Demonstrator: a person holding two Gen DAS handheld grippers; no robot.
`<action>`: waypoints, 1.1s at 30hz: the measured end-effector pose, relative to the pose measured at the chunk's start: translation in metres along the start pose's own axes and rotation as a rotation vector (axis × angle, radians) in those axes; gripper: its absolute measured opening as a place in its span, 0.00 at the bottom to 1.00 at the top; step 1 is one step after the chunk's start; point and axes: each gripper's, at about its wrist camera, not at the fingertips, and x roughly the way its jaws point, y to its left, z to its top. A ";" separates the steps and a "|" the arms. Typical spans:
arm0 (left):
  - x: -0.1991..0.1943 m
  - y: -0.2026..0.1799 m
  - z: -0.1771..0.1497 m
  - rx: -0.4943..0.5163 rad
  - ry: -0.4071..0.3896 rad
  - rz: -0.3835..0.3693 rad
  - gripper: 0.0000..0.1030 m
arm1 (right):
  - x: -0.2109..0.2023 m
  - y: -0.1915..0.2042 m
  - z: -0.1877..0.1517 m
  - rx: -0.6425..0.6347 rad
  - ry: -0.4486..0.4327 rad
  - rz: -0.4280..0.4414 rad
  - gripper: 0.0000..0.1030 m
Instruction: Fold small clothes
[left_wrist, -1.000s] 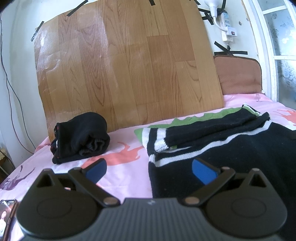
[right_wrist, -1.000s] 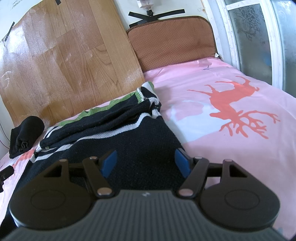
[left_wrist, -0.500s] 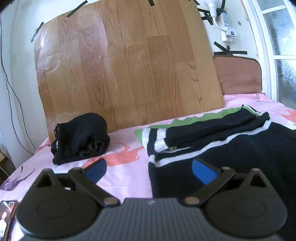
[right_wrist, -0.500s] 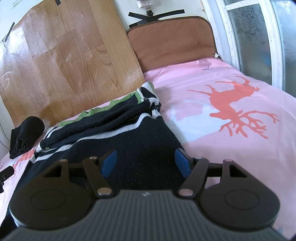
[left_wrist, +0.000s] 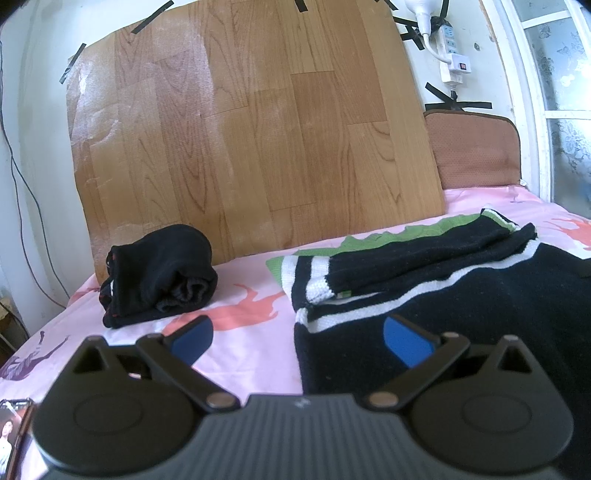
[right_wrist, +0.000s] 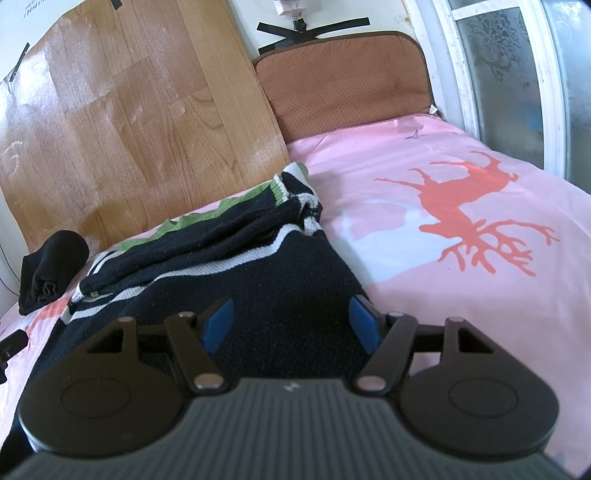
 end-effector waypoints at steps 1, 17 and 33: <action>0.000 0.000 0.000 0.000 -0.001 -0.001 0.99 | 0.000 0.000 0.000 0.000 0.000 -0.001 0.70; -0.001 0.001 -0.001 0.015 -0.015 -0.030 0.99 | 0.002 0.000 0.001 -0.006 0.007 0.012 0.70; -0.005 -0.001 -0.003 0.025 -0.035 -0.031 0.99 | 0.001 -0.003 0.002 -0.005 0.009 0.020 0.71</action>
